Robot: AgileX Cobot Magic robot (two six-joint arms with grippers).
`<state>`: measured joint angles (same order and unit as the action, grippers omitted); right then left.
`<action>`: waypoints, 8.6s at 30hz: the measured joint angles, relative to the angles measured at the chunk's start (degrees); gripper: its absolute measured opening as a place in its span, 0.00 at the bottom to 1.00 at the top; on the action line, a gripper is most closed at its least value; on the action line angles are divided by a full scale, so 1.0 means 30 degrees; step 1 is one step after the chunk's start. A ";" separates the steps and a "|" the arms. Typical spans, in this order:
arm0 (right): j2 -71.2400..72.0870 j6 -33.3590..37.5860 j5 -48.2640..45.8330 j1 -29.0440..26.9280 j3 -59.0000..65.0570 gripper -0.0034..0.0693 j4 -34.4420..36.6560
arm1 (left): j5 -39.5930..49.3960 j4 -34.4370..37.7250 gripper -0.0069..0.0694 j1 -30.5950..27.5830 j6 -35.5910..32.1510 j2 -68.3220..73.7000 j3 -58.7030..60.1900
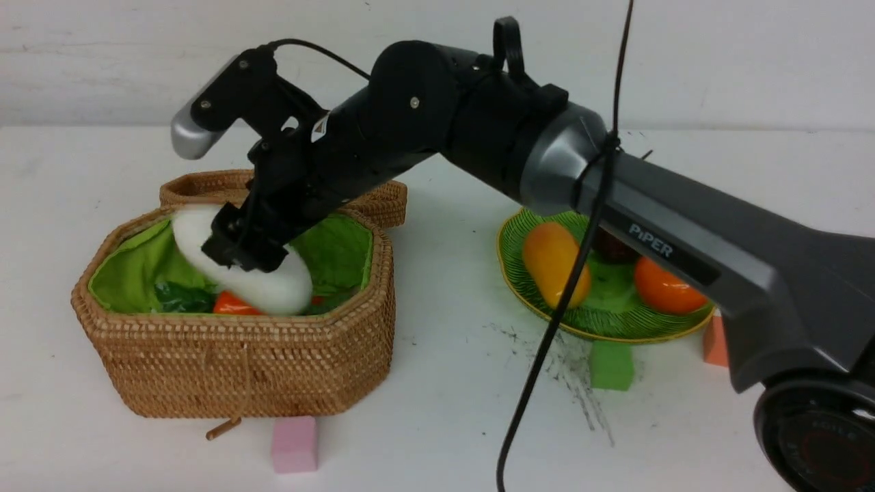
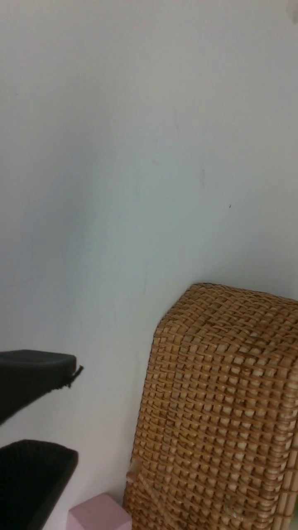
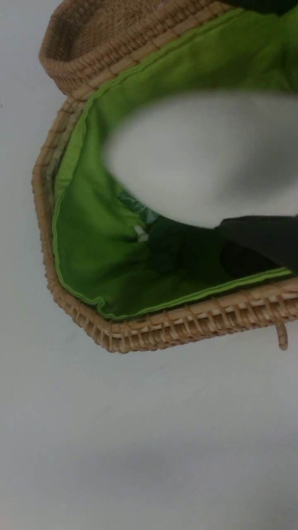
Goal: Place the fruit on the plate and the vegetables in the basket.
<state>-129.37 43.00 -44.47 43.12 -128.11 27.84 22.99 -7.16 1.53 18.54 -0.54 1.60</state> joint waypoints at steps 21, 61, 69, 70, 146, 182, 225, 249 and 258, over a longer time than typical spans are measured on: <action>0.5522 -0.0358 -0.3530 -0.2953 0.2410 0.86 0.0676 | 0.0018 0.0000 0.40 0.0000 0.0000 0.0000 0.0000; 1.3264 0.2008 -0.0468 -0.6475 2.8092 0.61 -0.5252 | 0.0018 0.0000 0.40 0.0000 0.0000 0.0000 0.0000; 1.2737 0.2008 -0.0590 -0.6475 2.7940 0.49 -0.5491 | 0.0018 0.0000 0.40 0.0000 0.0000 0.0000 0.0000; 1.2670 0.2008 -0.0870 -0.6475 2.7671 0.49 -0.5599 | 0.0018 0.0000 0.40 0.0000 0.0000 0.0000 0.0000; 0.2927 -1.5067 -0.1255 -0.9110 0.8102 0.86 -0.5556 | 0.0018 0.0000 0.40 0.0000 0.0000 0.0000 0.0000; 2.0797 -1.2054 -0.4899 -1.0627 1.5575 0.04 -0.6778 | 0.0018 0.0000 0.40 0.0000 0.0000 0.0000 0.0000; 4.0608 -1.3917 -0.2614 -1.4506 3.1015 0.06 -1.0111 | 0.0018 0.0000 0.40 0.0000 0.0000 0.0000 0.0000; 4.3404 -1.4539 0.6216 -1.5608 4.2712 0.09 -1.0078 | 0.0018 0.0000 0.40 0.0000 0.0000 0.0000 0.0028; 4.3404 -1.4546 0.7206 -1.5608 4.2918 0.10 -0.9984 | 0.0018 0.0000 0.40 0.0000 0.0000 0.0000 0.0028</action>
<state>0.84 -0.64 -22.85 -3.70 0.64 -2.11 23.05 -7.16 1.53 18.54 -0.54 1.69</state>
